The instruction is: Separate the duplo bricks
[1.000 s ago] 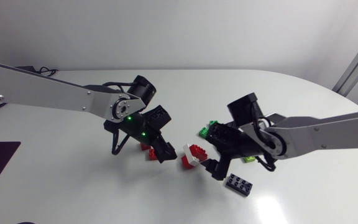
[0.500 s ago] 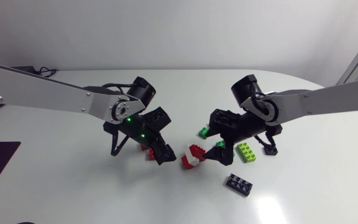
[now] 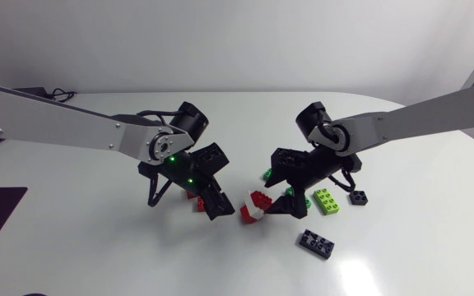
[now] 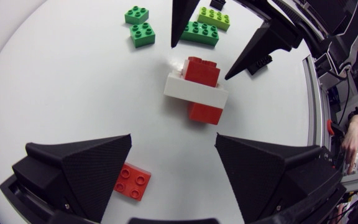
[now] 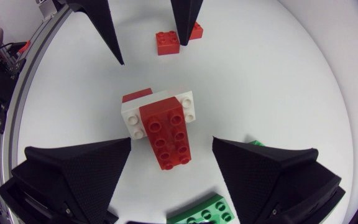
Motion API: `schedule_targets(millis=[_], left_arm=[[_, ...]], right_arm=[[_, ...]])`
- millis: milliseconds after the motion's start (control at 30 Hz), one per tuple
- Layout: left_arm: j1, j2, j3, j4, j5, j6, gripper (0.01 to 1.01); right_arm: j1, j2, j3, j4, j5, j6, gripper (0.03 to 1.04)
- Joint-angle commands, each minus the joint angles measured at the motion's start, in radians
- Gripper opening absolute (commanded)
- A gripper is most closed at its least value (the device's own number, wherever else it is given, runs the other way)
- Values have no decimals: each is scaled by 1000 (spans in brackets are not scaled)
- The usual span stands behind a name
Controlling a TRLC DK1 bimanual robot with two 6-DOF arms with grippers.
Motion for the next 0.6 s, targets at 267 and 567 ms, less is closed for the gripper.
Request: schedule_targets(millis=[267, 567], left_arm=[[-5, 39, 49, 1, -5, 25, 944], [-6, 39, 47, 1, -4, 28, 944]], right_arm=[[14, 63, 13, -45, -29, -81, 521], [14, 58, -1, -72, -49, -91, 338]])
